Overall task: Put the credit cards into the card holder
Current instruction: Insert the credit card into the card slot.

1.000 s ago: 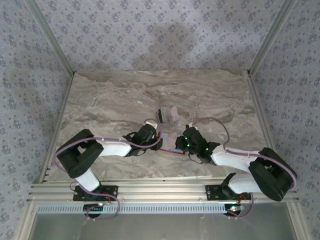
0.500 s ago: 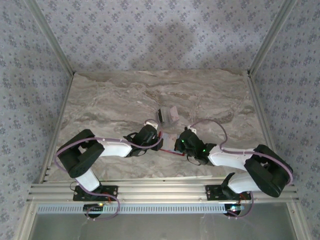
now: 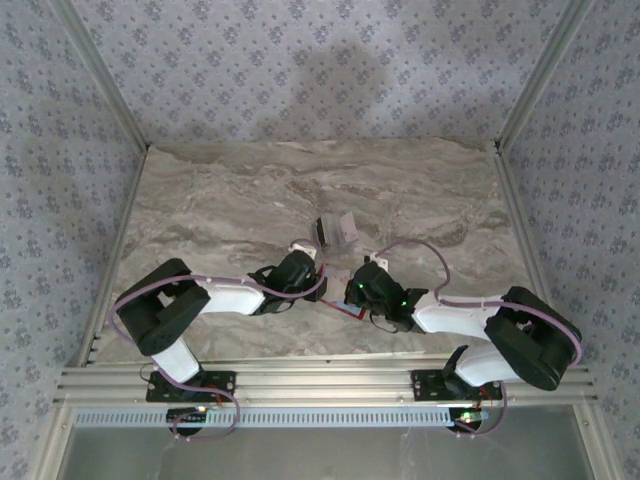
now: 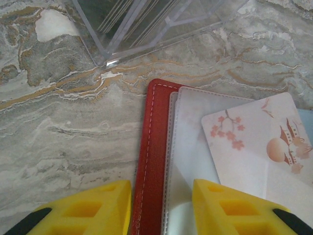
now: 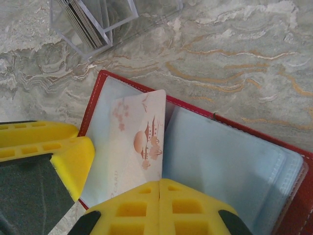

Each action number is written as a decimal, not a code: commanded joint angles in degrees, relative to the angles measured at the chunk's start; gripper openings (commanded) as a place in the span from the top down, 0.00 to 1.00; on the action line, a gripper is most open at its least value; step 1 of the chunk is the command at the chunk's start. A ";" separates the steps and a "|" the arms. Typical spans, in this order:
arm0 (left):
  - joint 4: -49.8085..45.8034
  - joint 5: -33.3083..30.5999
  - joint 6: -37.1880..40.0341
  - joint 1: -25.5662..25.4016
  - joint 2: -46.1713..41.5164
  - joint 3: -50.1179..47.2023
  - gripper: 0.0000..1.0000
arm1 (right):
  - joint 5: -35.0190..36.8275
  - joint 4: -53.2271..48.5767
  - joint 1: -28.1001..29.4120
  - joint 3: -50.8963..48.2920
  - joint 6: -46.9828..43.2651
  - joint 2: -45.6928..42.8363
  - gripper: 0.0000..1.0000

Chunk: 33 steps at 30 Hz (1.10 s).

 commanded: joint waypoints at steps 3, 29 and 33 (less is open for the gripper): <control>-2.17 4.72 -2.05 -1.76 3.22 -2.15 0.62 | 1.17 -0.52 -0.61 2.04 -0.28 0.14 1.00; -0.94 3.76 -6.28 -6.36 0.21 -4.52 0.67 | -6.63 -4.78 -4.39 1.69 -8.13 -2.16 1.00; -1.44 2.98 -6.63 -7.17 -0.32 -4.95 0.70 | -4.47 -5.59 -3.46 0.48 -7.12 -3.59 1.00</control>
